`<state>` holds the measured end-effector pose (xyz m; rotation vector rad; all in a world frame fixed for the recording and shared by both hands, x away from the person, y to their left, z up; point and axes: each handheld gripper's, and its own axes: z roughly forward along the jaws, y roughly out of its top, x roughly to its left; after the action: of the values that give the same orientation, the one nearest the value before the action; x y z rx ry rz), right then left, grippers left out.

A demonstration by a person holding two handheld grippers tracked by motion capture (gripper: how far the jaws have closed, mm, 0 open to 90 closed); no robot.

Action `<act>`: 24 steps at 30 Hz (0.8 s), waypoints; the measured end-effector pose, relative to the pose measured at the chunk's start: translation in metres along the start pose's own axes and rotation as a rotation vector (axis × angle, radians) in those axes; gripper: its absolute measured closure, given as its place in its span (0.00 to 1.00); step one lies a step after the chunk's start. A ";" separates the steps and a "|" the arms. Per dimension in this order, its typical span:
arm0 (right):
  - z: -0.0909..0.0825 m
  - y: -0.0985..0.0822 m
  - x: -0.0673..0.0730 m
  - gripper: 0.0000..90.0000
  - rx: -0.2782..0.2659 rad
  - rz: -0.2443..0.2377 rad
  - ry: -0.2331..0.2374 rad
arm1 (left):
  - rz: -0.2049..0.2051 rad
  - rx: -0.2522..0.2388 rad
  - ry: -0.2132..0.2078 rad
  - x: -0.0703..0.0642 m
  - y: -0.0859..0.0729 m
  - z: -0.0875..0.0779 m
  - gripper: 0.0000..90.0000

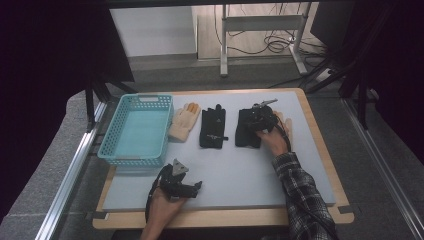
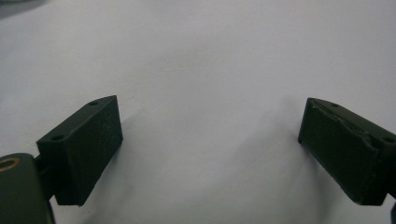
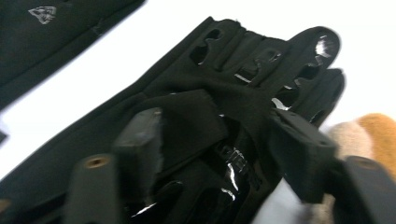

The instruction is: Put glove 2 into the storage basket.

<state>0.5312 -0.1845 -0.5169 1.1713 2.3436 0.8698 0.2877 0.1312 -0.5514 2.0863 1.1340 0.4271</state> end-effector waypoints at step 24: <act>-0.046 0.007 0.014 0.92 -0.068 0.089 0.179 | -0.002 0.001 0.003 0.000 0.000 0.000 0.07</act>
<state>0.5005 -0.1861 -0.4789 1.2235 2.3951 1.1181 0.2878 0.1311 -0.5514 2.0863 1.1379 0.4283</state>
